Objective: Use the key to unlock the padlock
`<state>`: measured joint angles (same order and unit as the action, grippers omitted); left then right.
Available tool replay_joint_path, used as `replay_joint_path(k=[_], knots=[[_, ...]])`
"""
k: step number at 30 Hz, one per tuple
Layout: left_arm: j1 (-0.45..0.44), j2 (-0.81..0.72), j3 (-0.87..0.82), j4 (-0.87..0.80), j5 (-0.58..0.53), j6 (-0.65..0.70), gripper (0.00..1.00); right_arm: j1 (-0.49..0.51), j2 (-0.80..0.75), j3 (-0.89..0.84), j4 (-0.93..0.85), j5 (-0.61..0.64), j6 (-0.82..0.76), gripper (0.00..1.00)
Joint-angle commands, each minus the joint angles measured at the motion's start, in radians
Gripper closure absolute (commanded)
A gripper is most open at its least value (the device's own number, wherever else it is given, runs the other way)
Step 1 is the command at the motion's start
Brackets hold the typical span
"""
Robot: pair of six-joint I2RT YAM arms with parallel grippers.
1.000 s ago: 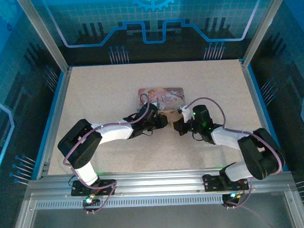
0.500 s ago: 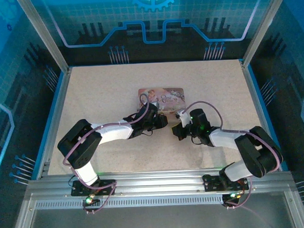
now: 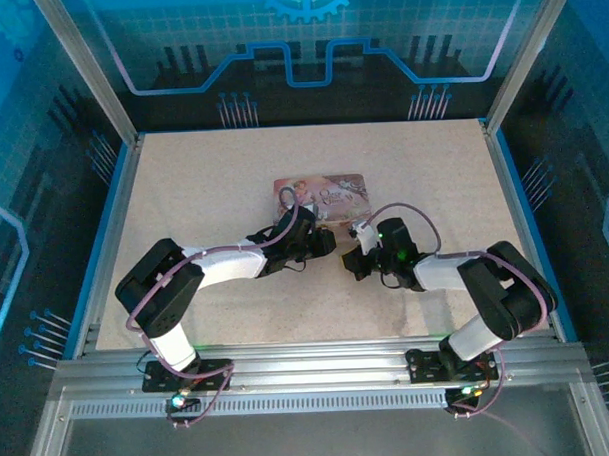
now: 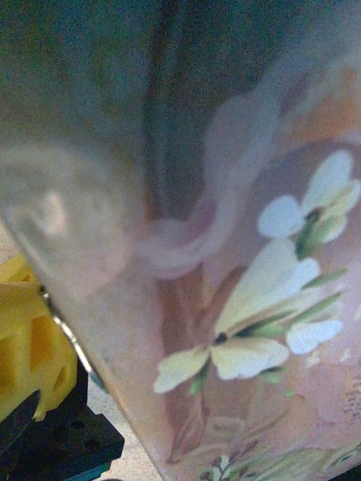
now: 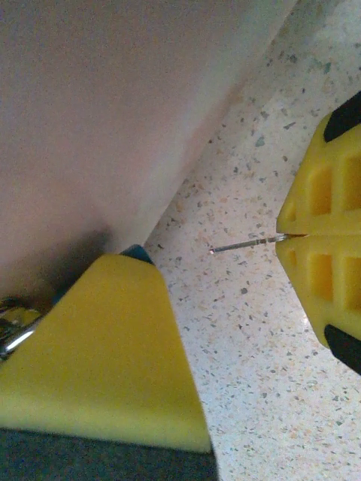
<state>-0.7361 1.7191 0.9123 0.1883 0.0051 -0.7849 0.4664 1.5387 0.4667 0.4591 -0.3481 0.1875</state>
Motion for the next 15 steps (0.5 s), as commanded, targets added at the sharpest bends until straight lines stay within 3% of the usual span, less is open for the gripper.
replay_joint_path(k=[1,15], knots=[[-0.007,-0.051,0.040,0.045,0.018,0.009,0.73,0.007,0.012,0.034,0.047,-0.008,-0.019,1.00],[-0.008,-0.057,0.037,0.041,0.017,0.009,0.73,-0.012,0.009,0.047,0.050,-0.044,-0.030,1.00]])
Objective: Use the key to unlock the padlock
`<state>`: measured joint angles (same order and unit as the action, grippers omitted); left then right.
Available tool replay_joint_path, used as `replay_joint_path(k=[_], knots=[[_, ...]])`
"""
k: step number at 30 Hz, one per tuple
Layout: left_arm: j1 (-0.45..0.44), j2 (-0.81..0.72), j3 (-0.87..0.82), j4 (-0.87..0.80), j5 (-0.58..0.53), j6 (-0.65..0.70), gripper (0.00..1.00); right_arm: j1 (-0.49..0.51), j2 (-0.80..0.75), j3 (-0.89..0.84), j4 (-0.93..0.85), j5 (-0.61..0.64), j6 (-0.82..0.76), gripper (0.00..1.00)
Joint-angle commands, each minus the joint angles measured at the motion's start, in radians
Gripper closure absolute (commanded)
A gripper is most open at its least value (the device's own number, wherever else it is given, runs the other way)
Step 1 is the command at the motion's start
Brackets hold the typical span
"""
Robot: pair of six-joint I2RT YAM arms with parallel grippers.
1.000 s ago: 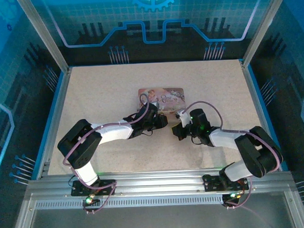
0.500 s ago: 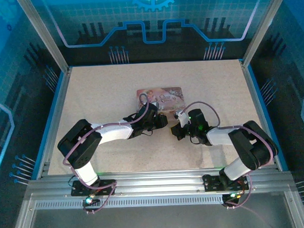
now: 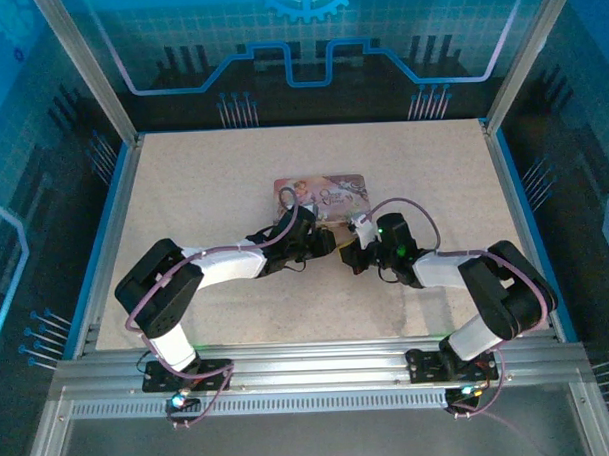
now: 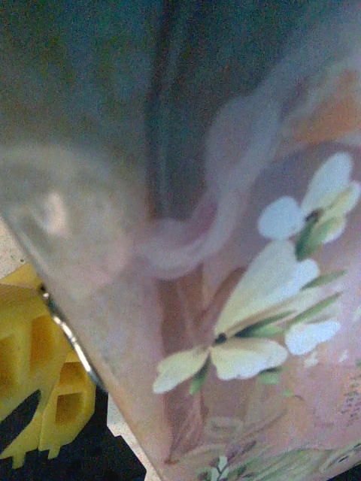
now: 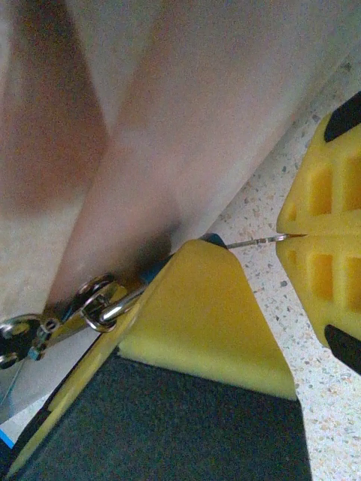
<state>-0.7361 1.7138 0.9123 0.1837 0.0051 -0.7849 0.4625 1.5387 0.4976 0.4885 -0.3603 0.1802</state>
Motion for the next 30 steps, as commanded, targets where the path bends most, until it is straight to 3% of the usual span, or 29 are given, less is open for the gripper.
replay_joint_path(k=[1,30], knots=[[-0.008,-0.052,0.037,0.046,0.017,0.009,0.73,-0.009,0.009,0.014,0.021,-0.031,-0.025,1.00],[0.000,-0.063,0.052,0.019,0.042,-0.004,0.73,-0.011,-0.008,-0.065,0.092,-0.048,-0.032,1.00]])
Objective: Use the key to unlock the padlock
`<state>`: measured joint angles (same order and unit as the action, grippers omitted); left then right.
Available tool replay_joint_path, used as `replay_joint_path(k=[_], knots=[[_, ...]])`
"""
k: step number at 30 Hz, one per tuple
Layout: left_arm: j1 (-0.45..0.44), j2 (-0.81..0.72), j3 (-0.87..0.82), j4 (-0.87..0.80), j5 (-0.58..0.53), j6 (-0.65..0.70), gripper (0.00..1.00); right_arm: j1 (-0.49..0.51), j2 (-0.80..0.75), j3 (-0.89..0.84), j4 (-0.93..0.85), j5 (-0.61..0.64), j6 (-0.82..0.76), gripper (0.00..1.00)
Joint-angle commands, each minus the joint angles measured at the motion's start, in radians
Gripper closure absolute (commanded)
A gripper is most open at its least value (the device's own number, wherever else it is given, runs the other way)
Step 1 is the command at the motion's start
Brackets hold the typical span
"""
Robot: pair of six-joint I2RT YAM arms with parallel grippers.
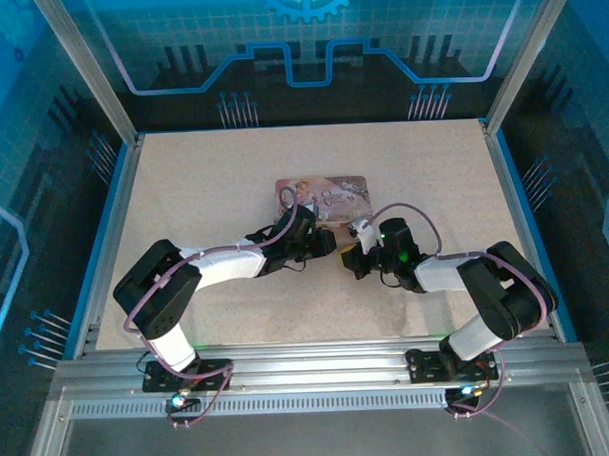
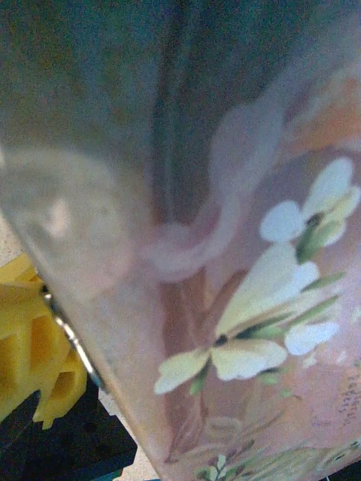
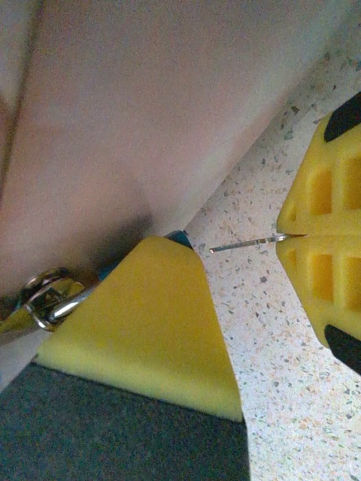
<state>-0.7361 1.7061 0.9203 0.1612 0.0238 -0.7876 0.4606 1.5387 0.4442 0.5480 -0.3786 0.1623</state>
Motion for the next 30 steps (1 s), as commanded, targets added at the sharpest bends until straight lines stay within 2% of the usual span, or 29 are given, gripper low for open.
replay_joint_path(k=[1,30], knots=[[0.001,-0.056,0.043,0.040,0.025,0.000,0.73,-0.010,-0.009,-0.010,0.035,-0.032,-0.014,1.00],[0.003,-0.066,0.041,0.024,0.031,0.003,0.73,-0.023,-0.022,-0.005,0.061,-0.084,-0.008,1.00]])
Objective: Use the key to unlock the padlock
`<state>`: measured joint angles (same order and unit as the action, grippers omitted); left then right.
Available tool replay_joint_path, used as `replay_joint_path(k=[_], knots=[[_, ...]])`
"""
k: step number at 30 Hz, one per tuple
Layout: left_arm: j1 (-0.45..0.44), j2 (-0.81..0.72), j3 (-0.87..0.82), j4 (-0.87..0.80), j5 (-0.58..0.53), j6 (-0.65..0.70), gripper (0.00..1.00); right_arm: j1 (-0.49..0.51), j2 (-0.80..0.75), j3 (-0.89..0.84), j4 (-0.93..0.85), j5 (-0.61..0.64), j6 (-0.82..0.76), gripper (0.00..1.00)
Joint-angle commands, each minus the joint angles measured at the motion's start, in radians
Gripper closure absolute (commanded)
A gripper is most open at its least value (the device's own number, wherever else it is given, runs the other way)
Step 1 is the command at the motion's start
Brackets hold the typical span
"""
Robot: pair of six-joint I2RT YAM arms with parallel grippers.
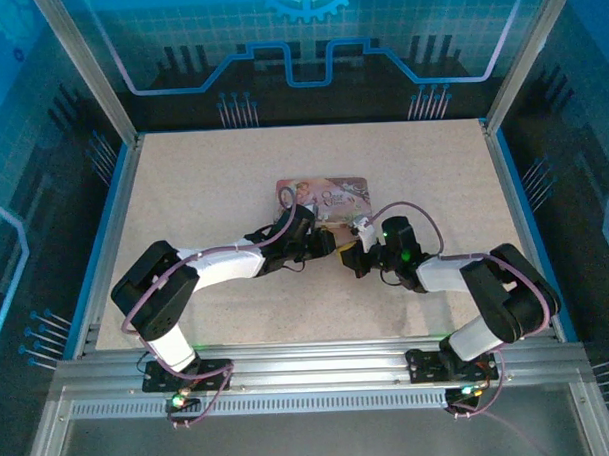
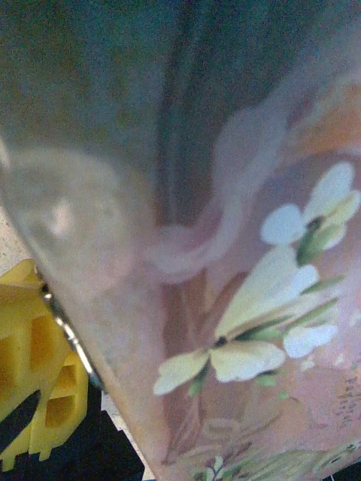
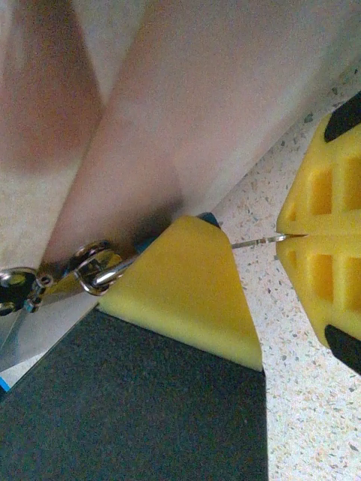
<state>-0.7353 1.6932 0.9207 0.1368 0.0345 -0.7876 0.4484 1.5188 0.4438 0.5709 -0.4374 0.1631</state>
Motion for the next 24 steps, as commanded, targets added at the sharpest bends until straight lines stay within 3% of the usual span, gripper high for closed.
replay_joint_path(k=[1,24], knots=[[0.004,-0.052,0.040,0.048,0.019,0.002,0.73,-0.010,0.001,-0.006,0.038,-0.023,-0.011,1.00],[0.003,-0.062,0.035,0.046,0.019,0.004,0.73,-0.016,0.021,0.001,0.015,-0.008,-0.030,1.00]])
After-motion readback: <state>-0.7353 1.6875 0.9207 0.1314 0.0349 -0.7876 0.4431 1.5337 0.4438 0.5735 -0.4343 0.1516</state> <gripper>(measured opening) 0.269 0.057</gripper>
